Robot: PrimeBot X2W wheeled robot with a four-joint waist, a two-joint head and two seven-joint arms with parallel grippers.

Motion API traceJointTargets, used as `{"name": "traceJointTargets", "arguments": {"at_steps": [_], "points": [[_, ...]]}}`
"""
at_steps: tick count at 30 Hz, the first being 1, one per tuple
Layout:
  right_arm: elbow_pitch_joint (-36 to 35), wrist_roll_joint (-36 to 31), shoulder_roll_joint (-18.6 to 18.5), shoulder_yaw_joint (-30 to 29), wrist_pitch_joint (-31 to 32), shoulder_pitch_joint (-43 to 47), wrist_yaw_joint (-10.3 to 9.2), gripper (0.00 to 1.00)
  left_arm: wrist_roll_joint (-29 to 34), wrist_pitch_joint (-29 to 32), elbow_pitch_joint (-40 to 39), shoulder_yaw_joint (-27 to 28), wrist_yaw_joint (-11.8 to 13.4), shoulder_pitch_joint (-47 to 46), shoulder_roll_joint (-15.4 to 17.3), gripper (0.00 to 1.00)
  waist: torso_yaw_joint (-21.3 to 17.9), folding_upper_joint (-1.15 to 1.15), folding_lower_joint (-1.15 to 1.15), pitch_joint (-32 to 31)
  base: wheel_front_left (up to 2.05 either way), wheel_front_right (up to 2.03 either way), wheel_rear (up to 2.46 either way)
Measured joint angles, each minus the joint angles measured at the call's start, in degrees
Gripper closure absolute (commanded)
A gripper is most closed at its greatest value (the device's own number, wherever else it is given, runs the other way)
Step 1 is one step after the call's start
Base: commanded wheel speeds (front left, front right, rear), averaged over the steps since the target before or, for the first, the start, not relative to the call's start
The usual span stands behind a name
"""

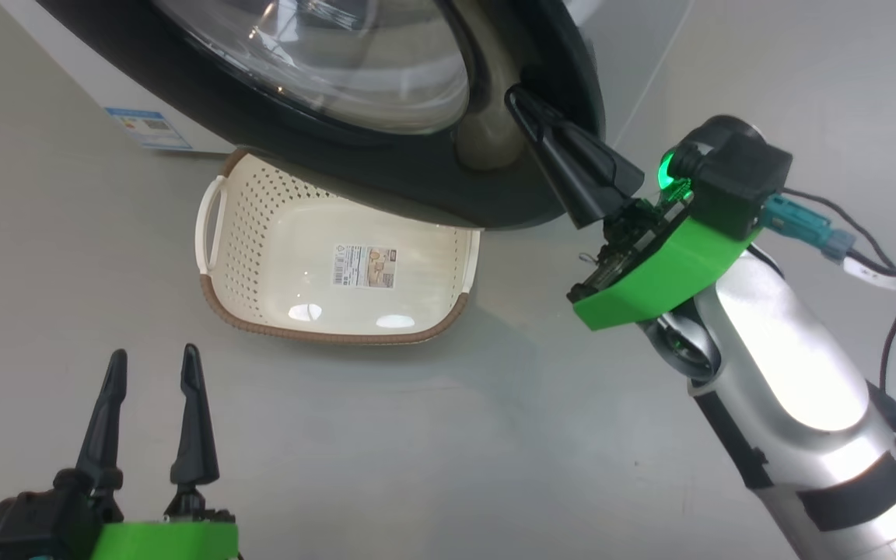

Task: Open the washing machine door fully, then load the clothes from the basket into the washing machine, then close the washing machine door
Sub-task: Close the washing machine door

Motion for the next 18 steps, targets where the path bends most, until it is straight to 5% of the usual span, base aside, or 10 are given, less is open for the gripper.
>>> {"name": "traceJointTargets", "arguments": {"at_steps": [18], "points": [[5.1,-1.5,-3.0,-2.5,0.0,-11.0,0.01,1.0,0.5,-0.2,-3.2,-1.8,0.0,-4.0,0.1,0.0,0.1,0.0,0.0,7.0,0.0,0.0,0.0]]}}
